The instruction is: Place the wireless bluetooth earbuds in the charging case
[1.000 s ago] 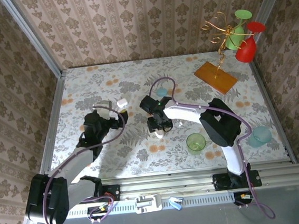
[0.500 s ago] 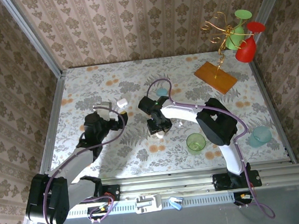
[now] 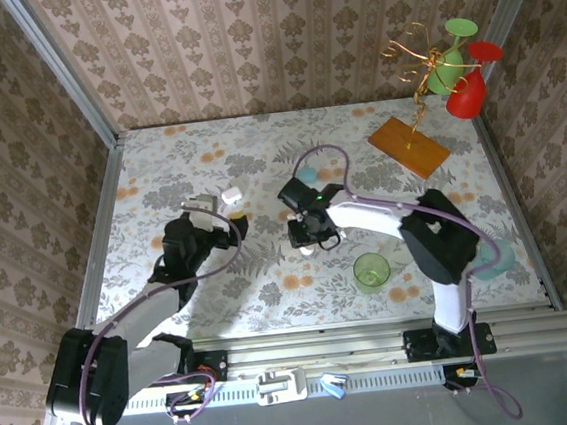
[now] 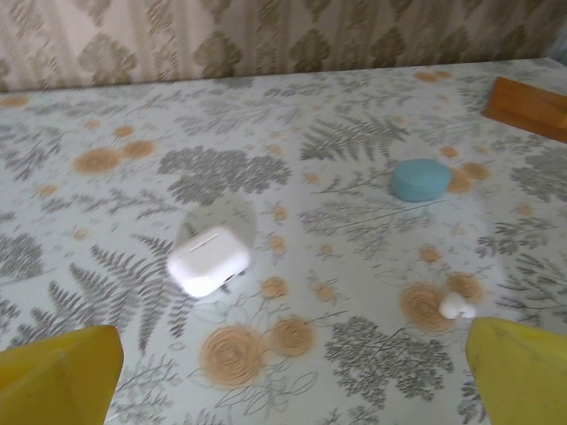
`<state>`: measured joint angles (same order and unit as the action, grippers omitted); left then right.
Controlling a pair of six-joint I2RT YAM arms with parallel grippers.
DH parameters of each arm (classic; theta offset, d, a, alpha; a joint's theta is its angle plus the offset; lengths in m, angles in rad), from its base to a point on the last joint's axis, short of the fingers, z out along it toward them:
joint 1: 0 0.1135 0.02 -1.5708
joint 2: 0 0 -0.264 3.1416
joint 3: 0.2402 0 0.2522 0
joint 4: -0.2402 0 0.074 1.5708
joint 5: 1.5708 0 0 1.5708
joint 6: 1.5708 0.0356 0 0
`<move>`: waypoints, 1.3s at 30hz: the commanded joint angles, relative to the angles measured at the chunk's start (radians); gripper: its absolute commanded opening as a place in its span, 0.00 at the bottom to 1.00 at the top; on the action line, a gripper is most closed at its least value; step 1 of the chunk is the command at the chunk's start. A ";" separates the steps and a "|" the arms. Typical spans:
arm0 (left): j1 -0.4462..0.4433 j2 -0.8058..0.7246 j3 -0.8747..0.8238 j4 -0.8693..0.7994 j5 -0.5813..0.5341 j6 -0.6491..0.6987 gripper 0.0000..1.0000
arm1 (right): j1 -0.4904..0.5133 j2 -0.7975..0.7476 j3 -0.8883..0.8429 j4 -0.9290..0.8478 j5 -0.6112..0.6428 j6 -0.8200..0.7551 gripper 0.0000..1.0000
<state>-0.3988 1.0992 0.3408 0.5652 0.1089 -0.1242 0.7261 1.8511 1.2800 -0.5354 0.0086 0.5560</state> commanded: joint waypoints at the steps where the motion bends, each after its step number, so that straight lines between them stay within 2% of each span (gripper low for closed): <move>1: -0.075 0.002 -0.024 0.175 -0.008 0.079 1.00 | -0.039 -0.176 -0.092 0.301 0.028 0.082 0.33; 4: -0.145 0.036 -0.032 0.301 -0.023 0.110 1.00 | -0.070 -0.279 -0.179 0.479 0.012 0.151 0.33; 7: -0.207 0.090 -0.031 0.431 -0.027 0.134 1.00 | -0.089 -0.364 -0.285 0.698 0.008 0.231 0.28; 12: -0.302 0.207 0.003 0.612 -0.042 0.199 1.00 | -0.108 -0.419 -0.375 0.963 -0.060 0.329 0.27; 17: -0.336 0.320 0.063 0.713 -0.009 0.244 0.87 | -0.108 -0.435 -0.435 1.127 -0.126 0.428 0.27; 24: -0.340 0.364 0.137 0.716 0.027 0.221 0.75 | -0.108 -0.452 -0.491 1.195 -0.140 0.476 0.26; 29: -0.341 0.406 0.182 0.717 0.073 0.208 0.70 | -0.109 -0.452 -0.513 1.233 -0.151 0.486 0.26; 32: -0.343 0.422 0.197 0.717 0.072 0.201 0.62 | -0.109 -0.452 -0.519 1.238 -0.154 0.482 0.26; 35: -0.343 0.432 0.213 0.717 0.075 0.197 0.60 | -0.109 -0.452 -0.525 1.239 -0.158 0.484 0.26; 39: -0.342 0.444 0.230 0.716 0.077 0.198 0.49 | -0.109 -0.452 -0.532 1.234 -0.166 0.484 0.26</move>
<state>-0.7448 1.5356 0.5320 1.2423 0.1867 0.0826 0.6178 1.4258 0.7631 0.6571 -0.1406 1.0290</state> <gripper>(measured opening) 0.495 0.379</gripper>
